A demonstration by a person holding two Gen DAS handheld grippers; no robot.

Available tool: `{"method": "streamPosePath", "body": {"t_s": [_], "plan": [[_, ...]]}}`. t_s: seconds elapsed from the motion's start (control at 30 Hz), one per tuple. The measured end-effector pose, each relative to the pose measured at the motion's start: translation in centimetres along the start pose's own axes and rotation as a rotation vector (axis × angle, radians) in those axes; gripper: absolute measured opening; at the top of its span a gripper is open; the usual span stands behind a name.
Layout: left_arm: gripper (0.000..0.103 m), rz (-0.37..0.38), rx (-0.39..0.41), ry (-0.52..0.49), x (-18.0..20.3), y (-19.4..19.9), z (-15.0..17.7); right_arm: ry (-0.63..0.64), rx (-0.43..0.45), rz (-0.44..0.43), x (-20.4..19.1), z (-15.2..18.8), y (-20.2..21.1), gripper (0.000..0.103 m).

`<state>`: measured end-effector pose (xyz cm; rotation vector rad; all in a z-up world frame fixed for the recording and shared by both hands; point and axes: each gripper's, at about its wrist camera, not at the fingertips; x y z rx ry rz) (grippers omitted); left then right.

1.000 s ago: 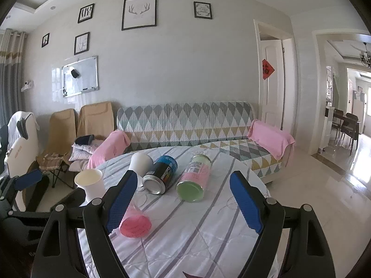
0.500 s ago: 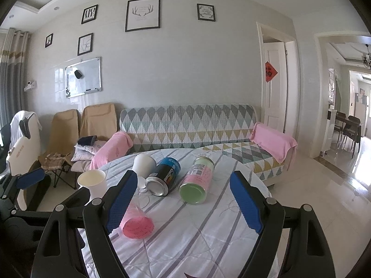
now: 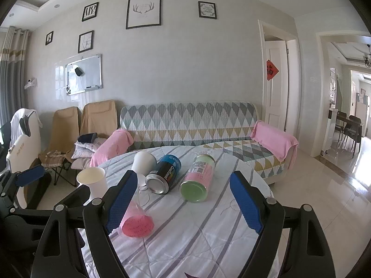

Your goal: Flip cup upright

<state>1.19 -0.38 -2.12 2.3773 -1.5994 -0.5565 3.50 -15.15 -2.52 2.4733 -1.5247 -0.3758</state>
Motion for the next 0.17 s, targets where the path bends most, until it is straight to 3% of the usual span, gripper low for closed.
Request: {"method": "streamPosePath", "body": {"t_s": [0.17], "plan": [[0.103,0.001,-0.009,0.004,0.01,-0.51,-0.04,-0.003,-0.009,0.0,-0.04,0.26,-0.35,0.083]]}}
Point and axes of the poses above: each gripper's, at about its wrist camera, not at the fingertips, and y roughly against the way its jaws point, x to its right, z to its underside, and after that the axes turned 15 degrees about -z, right-handed
